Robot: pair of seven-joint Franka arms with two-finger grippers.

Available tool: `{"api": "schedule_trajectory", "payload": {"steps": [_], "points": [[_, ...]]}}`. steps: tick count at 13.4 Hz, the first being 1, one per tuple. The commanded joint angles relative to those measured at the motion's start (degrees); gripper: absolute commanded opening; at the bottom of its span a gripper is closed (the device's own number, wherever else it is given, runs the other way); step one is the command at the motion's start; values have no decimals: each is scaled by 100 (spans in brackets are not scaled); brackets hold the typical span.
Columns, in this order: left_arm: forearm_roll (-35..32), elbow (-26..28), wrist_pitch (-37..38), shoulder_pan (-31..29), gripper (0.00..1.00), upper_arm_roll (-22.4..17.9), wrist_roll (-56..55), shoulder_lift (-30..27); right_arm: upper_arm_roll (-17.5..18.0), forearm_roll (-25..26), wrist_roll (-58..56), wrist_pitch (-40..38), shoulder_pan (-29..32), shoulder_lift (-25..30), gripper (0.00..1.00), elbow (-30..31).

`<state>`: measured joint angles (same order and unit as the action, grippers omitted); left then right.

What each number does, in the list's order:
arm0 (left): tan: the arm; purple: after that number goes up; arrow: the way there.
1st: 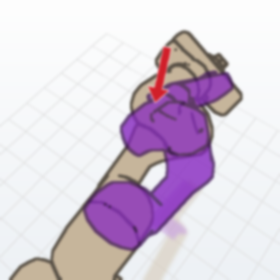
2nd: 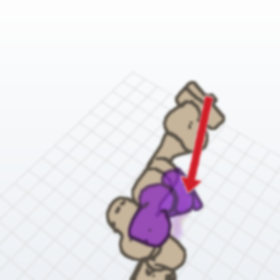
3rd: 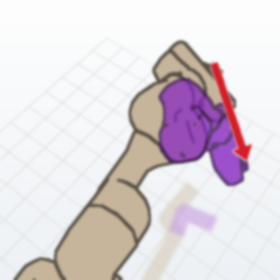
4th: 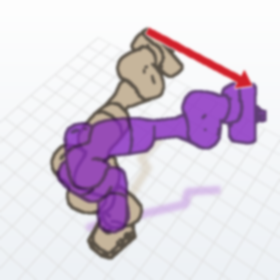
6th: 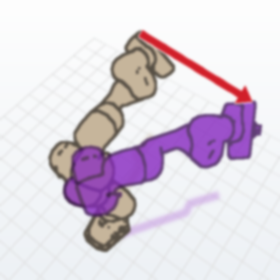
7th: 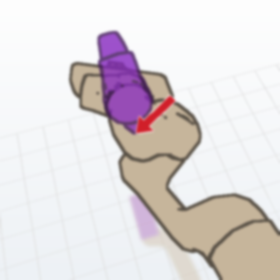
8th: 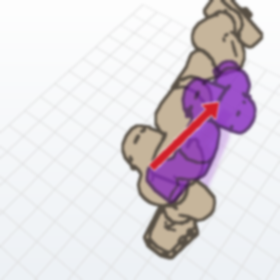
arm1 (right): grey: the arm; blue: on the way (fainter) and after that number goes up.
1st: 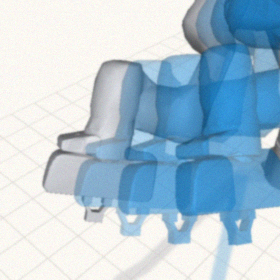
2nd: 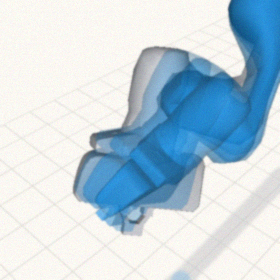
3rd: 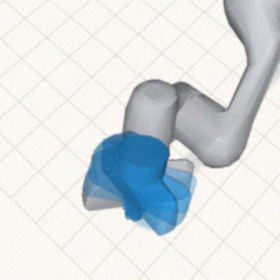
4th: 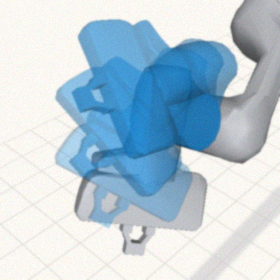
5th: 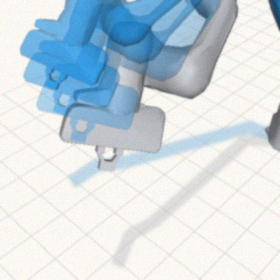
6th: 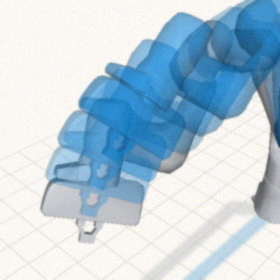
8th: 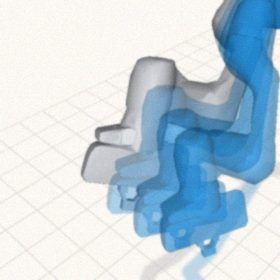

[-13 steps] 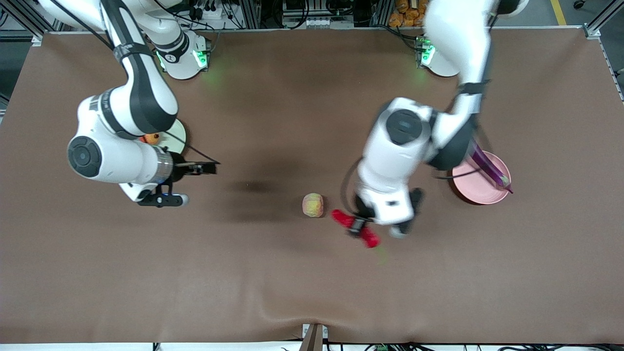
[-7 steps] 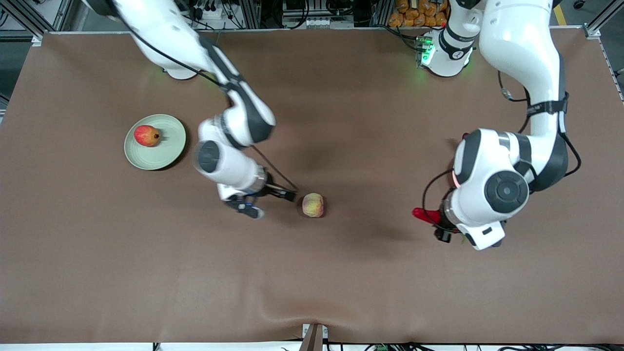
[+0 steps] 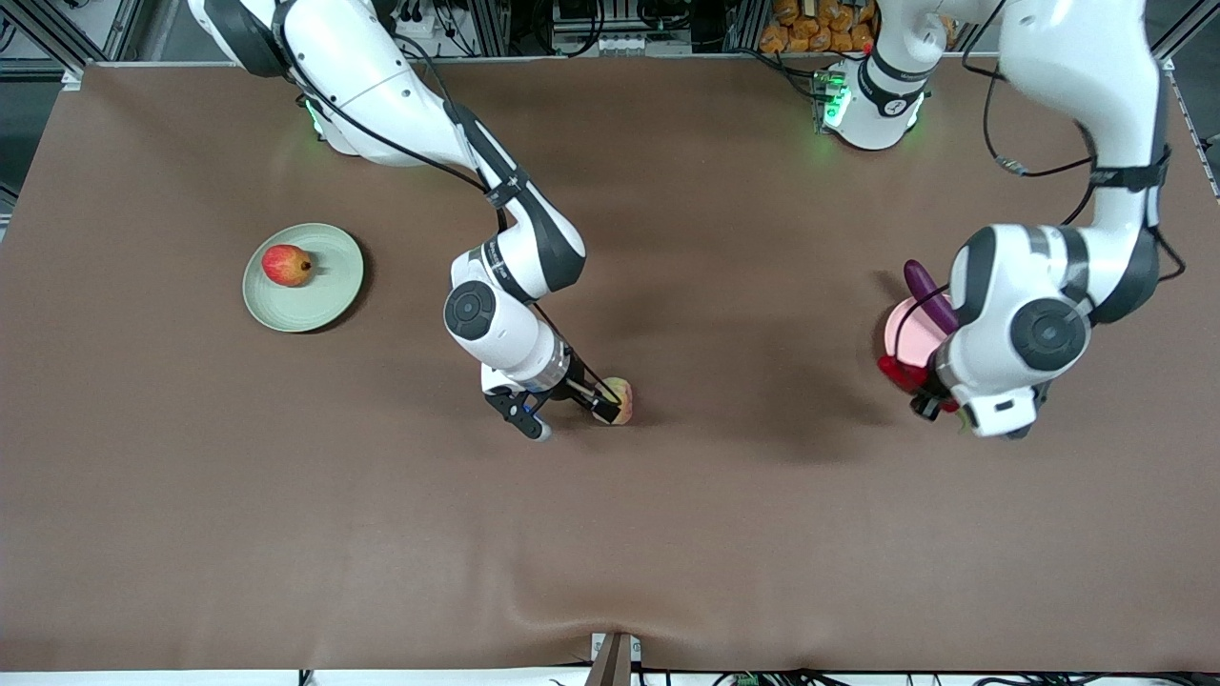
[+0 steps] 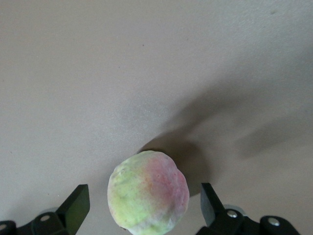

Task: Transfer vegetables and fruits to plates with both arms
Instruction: 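Carry the pepper to the pink plate while the right gripper grasps the peach, then lower the pepper onto the pink plate while the right gripper carries the peach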

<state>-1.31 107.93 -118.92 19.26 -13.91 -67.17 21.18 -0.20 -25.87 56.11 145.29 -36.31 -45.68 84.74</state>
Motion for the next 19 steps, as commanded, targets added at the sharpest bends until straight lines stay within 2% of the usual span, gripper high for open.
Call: {"api": "schedule_trajectory", "payload": {"steps": [1,2,4,5,6,7,8,9,11,12,14,15,16,17,19], "points": [[-524,790,-237,-107,0,73,28,-325,-42,-67,120,279,-209,-318,100,-291],[-745,939,-359,-107,0,82,28,-325,-42,-67,146,359,-270,-371,100,-291],[-782,976,-658,-98,0,73,-51,-255,-94,81,190,378,-437,-467,100,-291],[-843,985,-772,-89,0,64,-77,-150,-164,317,181,369,-499,-494,76,-291],[-1036,985,-852,-89,0,64,-138,-97,-174,537,138,325,-473,-485,18,-300],[-1255,985,-913,-54,0,64,-356,-26,-174,679,85,221,-360,-442,0,-300],[-1562,976,-958,-45,0,73,-698,79,-165,741,76,-163,-237,-363,0,-352],[-1869,985,-1010,-37,0,90,-1023,193,-148,707,-3,-846,-27,-275,0,-596],[-2013,1002,-1028,-37,0,108,-1202,247,-130,698,-65,-2444,290,-178,0,-1290],[-2013,1055,-1028,-28,0,108,-1202,282,-139,706,-221,-3009,457,83,0,-1380],[-2031,1064,-1028,7,0,108,-1211,387,-156,698,-1255,-4169,887,733,0,-997],[-2031,1064,-1020,34,17,108,-1211,405,-165,715,-1678,-4462,1115,1189,0,-594],[-2031,1055,-1019,34,52,108,-1211,431,-174,750,-2230,-4543,1283,1768,0,123],[-2031,1055,-1019,34,100,108,-1211,431,-183,820,-2932,-4422,1346,2417,0,1088],[-2039,1055,-984,78,100,108,-1211,414,-200,1354,-3822,-3861,1635,3675,0,2970]]}}
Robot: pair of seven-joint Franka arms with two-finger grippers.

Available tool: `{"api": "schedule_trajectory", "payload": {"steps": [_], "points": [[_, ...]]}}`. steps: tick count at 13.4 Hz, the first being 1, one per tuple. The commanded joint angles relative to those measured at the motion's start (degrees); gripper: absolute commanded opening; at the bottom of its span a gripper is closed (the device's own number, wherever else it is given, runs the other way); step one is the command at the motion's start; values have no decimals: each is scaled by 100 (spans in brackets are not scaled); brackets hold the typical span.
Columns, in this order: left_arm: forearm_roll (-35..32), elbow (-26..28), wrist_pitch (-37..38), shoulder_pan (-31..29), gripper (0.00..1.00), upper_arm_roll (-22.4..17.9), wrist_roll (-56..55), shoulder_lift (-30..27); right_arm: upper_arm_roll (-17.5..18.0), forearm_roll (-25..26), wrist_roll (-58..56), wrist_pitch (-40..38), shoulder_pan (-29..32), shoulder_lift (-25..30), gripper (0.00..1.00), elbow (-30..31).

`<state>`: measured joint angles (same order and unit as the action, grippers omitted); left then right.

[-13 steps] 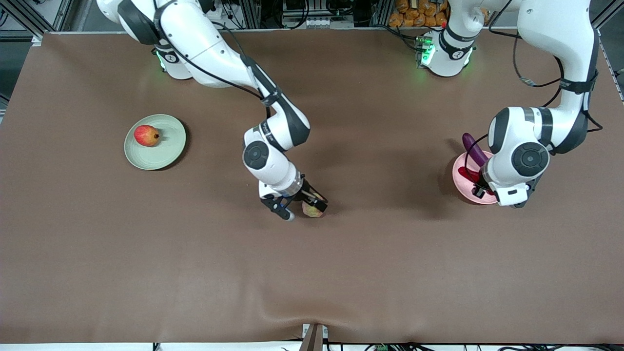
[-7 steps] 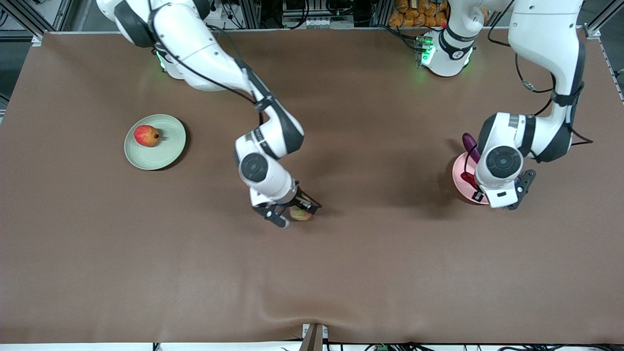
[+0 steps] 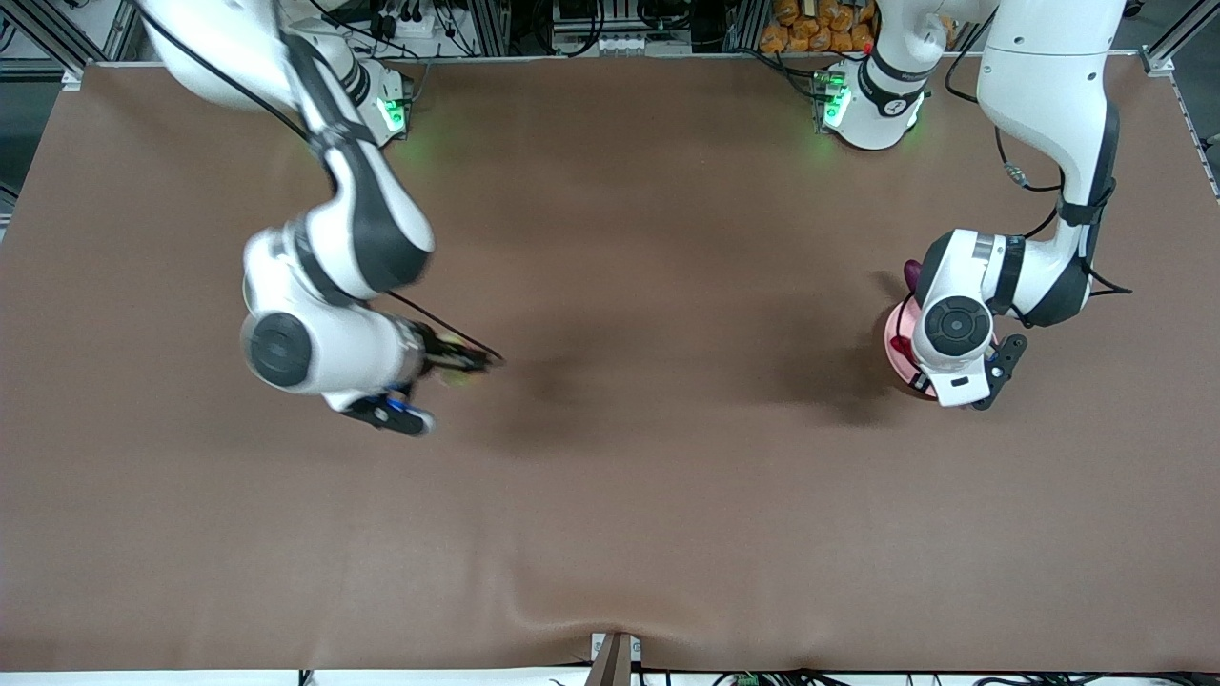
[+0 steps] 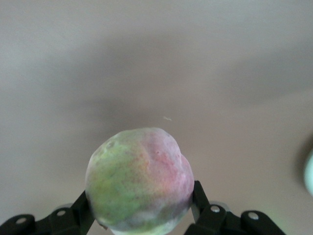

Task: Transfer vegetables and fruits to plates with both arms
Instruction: 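Lower the pepper onto the pink plate while the right gripper carries the peach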

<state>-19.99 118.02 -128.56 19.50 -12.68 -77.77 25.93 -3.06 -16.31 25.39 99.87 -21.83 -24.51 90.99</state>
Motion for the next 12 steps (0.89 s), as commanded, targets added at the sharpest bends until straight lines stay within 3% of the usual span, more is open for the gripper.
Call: {"api": "schedule_trajectory", "payload": {"steps": [1,5,8,12], "points": [[-172,46,-3,54,100,-15,-150,-79,86,783,-1137,762,222,1955,0,2944],[-172,-59,199,37,100,-15,-10,-350,86,1455,-2226,1683,870,2530,0,4513],[-172,-77,462,54,100,89,725,-877,86,1517,-3362,1965,1715,2442,0,4725],[-40,-77,822,10,100,160,1903,-1791,86,1543,-3391,3263,1866,1961,0,5252]]}}
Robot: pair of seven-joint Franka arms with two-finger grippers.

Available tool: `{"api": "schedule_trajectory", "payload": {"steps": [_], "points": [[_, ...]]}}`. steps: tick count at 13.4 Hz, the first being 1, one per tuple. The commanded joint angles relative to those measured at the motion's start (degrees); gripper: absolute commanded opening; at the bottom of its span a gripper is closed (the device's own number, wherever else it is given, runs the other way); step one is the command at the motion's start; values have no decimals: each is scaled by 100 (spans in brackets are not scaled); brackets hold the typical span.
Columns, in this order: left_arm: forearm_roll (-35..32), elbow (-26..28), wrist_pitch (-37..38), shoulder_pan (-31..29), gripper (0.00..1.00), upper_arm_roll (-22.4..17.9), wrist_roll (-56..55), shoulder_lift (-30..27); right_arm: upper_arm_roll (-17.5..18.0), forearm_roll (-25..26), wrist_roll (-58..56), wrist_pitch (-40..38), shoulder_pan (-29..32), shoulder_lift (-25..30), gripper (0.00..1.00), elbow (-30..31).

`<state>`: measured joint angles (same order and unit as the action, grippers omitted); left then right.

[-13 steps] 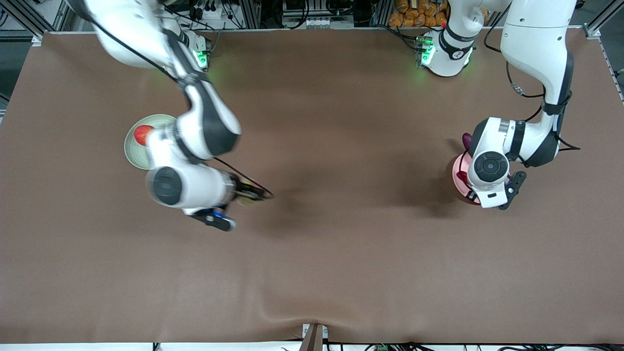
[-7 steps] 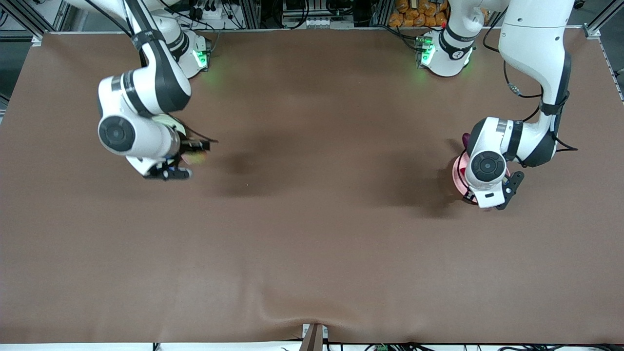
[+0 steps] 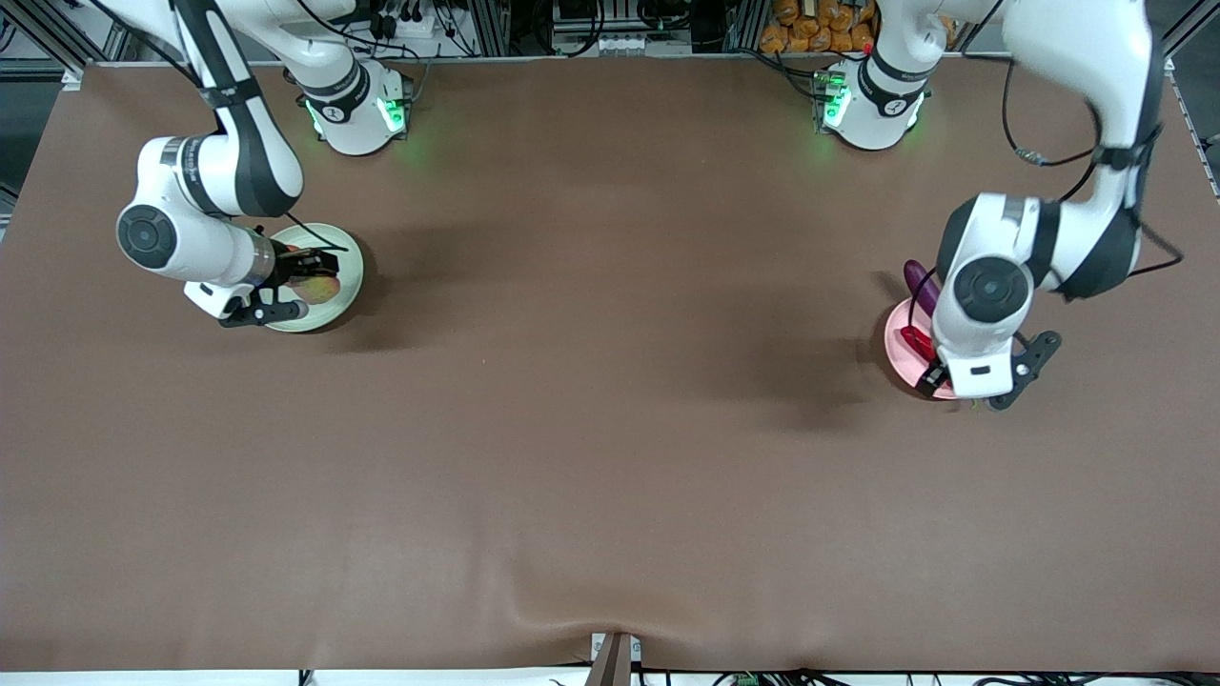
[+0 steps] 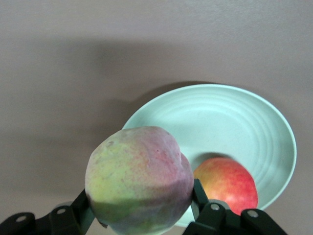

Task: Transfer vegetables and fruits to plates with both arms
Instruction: 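Lower the pepper onto the pink plate while the right gripper carries the peach, then open both grippers to release the pepper and the peach on the plates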

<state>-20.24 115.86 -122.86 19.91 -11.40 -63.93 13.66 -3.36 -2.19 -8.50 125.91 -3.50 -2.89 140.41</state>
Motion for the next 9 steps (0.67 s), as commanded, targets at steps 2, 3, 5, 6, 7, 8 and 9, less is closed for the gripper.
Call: {"api": "schedule_trajectory", "payload": {"steps": [2,3,5,6,7,8,9], "points": [[116,121,420,-83,100,24,1125,-916,116,131,-90,856,130,-423,0,311],[169,121,516,-171,100,24,1485,-1074,116,131,-91,838,131,-432,1,311],[440,-88,753,-233,100,24,2040,-1312,116,131,-117,699,226,-493,56,302],[572,-290,1076,-233,100,6,2356,-1357,133,123,-117,471,253,-468,81,268],[626,-518,1419,-242,100,-3,2690,-1357,142,122,-117,217,201,-389,100,189],[661,-755,1683,-233,100,-3,2928,-1366,151,105,-91,-177,183,-319,100,-21],[766,-1071,1825,-233,100,-3,3044,-1366,160,87,-82,-747,175,-344,100,-423]]}}
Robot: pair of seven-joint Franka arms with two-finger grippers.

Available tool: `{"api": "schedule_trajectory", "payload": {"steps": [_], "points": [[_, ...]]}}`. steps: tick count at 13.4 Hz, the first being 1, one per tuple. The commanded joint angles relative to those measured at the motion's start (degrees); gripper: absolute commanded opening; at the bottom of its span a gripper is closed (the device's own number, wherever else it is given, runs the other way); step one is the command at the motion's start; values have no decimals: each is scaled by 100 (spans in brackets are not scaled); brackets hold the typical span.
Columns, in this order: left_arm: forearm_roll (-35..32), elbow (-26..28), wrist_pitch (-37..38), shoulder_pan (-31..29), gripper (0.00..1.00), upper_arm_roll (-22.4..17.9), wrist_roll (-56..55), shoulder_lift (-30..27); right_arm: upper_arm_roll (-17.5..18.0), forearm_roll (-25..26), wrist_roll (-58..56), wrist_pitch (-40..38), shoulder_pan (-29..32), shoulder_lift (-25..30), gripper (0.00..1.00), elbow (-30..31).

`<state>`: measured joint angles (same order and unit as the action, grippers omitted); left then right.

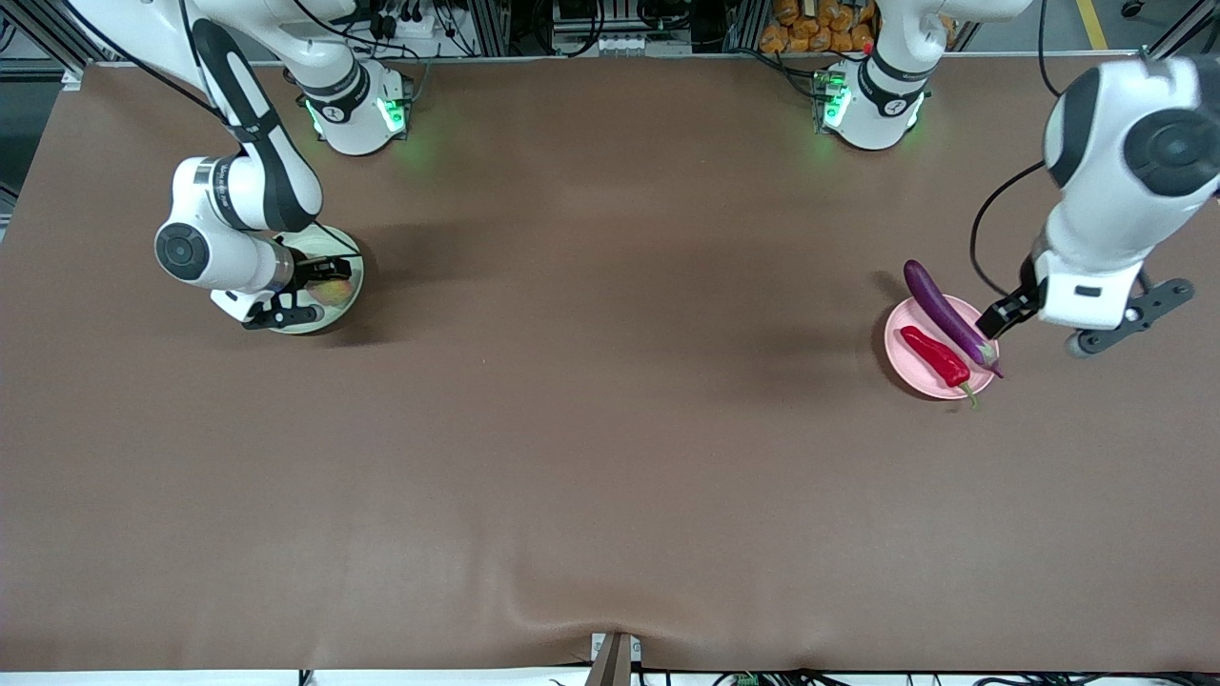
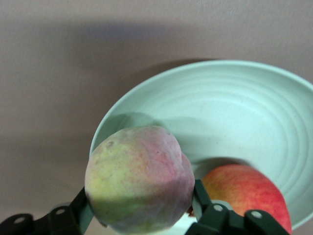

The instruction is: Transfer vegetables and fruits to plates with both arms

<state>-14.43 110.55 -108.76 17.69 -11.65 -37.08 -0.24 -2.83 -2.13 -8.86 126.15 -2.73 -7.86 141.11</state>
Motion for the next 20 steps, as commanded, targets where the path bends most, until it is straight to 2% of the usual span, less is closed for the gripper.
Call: {"api": "schedule_trajectory", "payload": {"steps": [1,2,3,5,6,8,9,10,14,15,17,18,20], "points": [[308,-779,582,-37,100,57,455,15,107,3,-55,-1359,97,101,100,-1045],[396,-1016,766,-203,100,145,604,24,116,-93,-29,-1791,27,66,100,-1599],[475,-1114,881,-509,100,581,753,-19,98,-277,-11,-2083,-95,-22,100,-2178],[581,-1150,1110,-1483,100,1599,1262,-151,107,-568,-37,-2191,-96,-328,100,-3452],[590,-1237,1198,-1696,100,1822,1500,-169,107,-595,-63,-2252,-140,-582,100,-4207],[651,-1509,1583,-1707,100,1833,2192,-169,89,-472,-46,-3301,-220,-1136,100,-5894],[878,-1745,1890,-1751,100,1824,2623,-152,55,-533,-72,-3838,-89,-1313,100,-6476],[1115,-1983,2154,-1777,100,1816,2897,-126,98,-586,-72,-4104,121,-1314,100,-6778],[1153,-2108,2560,-1734,100,1877,3154,-335,72,-507,-64,-4247,202,-1121,100,-7394],[1161,-2134,2657,-1716,100,1903,3172,-371,72,-499,-29,-4639,255,-1086,100,-7518],[1275,-2266,2885,-1725,100,1895,3556,-371,89,-377,-11,-5064,247,-448,100,-7424],[1293,-2266,2939,-1725,100,1860,3802,-380,89,-323,7,-5013,255,-53,100,-6883],[1389,-2266,2939,-1681,100,1737,3972,-407,98,-174,7,-4252,229,939,100,-5365]]}}
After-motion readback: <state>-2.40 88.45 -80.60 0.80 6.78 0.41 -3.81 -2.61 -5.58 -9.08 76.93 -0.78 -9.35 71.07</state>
